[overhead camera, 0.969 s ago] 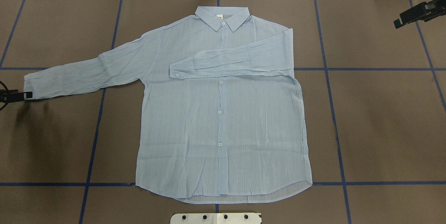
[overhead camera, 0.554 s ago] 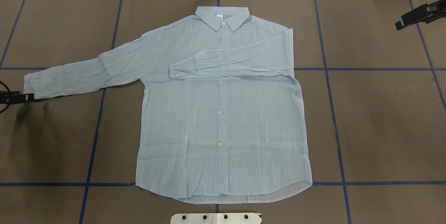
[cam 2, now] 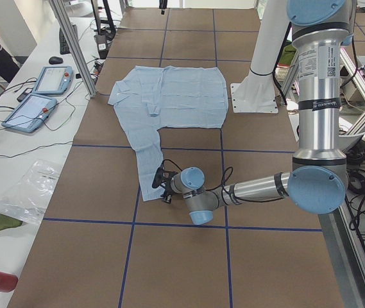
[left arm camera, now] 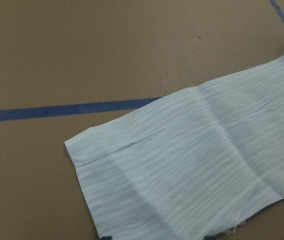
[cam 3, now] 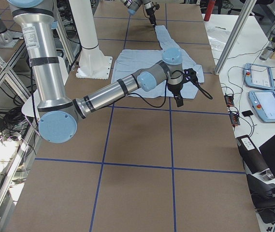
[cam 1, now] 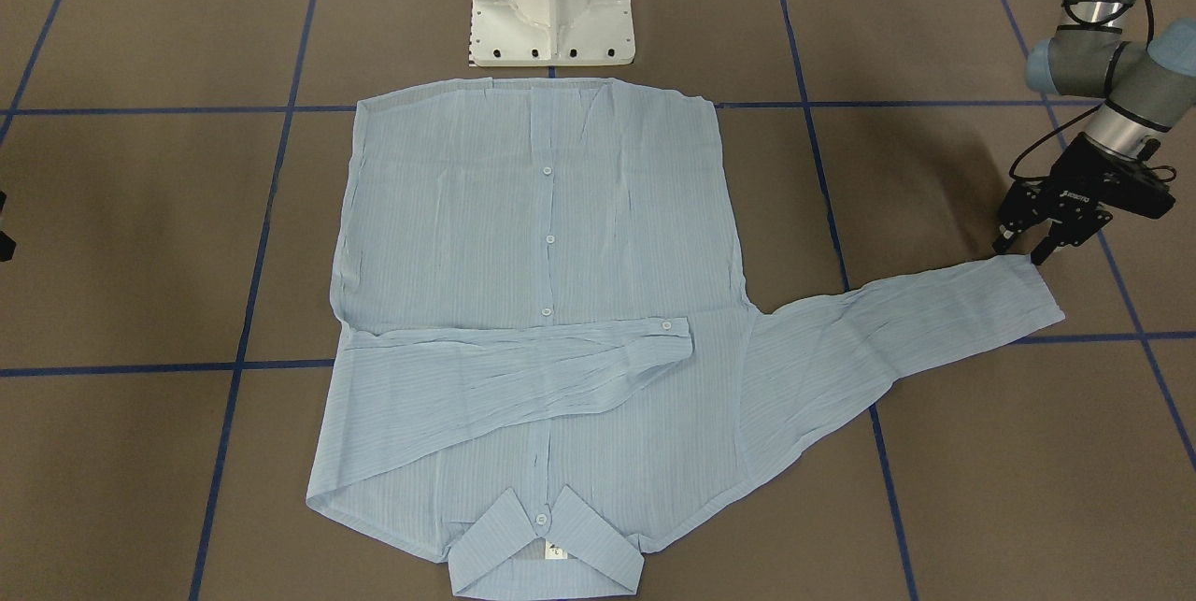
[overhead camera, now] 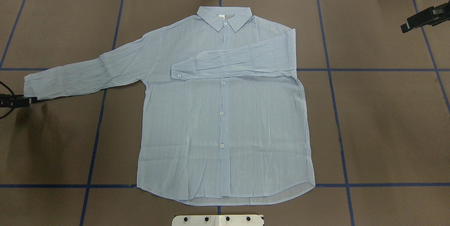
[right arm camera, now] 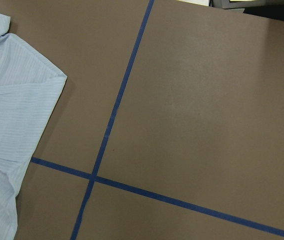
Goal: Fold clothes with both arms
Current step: 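Lower the left gripper and grasp the cuff of the other sleeve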
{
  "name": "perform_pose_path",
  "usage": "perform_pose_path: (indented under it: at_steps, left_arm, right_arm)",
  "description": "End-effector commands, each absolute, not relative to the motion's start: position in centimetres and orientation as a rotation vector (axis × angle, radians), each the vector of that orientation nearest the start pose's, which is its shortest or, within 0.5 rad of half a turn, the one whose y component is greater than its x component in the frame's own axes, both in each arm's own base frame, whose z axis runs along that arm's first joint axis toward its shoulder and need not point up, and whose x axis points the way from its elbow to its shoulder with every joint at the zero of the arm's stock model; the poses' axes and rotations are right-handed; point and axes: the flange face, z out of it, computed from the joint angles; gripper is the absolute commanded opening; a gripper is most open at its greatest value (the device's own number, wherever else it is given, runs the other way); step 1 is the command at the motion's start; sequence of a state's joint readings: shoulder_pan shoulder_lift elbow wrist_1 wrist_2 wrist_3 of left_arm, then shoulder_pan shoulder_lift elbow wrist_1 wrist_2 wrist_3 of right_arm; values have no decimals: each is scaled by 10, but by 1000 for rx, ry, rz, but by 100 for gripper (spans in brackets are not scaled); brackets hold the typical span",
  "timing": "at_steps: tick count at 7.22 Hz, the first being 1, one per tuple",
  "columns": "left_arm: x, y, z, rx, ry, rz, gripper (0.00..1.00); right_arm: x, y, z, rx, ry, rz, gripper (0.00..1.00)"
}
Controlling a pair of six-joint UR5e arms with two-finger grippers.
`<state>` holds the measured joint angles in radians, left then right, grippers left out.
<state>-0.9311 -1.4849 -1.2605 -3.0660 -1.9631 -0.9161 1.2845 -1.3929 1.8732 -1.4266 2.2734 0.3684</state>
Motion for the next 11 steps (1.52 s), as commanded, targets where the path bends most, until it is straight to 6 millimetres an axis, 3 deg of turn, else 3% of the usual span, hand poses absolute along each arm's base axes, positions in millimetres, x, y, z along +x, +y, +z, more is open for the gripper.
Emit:
perform_pose_path:
  at_steps: [1, 2, 3, 5, 6, 8, 9, 11]
  left_arm:
    - [194, -420, 694, 530, 994, -41, 40]
    - [194, -420, 694, 531, 995, -39, 10]
    - [194, -420, 694, 531, 995, -37, 0]
    - [192, -419, 687, 540, 1007, -30, 0]
    - [191, -422, 662, 564, 1045, -15, 0]
    - [186, -436, 581, 685, 1148, 25, 0]
    - [195, -448, 541, 718, 1187, 33, 0]
    - [242, -511, 422, 647, 1232, -30, 0]
  right_arm:
    - [-87, -538, 403, 350, -837, -144, 100]
    - [-86, -536, 402, 352, -837, -142, 100]
    - [-86, -535, 401, 353, -839, -143, 100]
    - [-86, -534, 401, 351, -840, -139, 100]
    - [-86, -534, 400, 352, -841, -140, 100]
    - [-86, -534, 400, 352, -842, -142, 100]
    - [-86, -535, 401, 351, -842, -141, 100]
    - [-86, -535, 401, 351, -841, -139, 100]
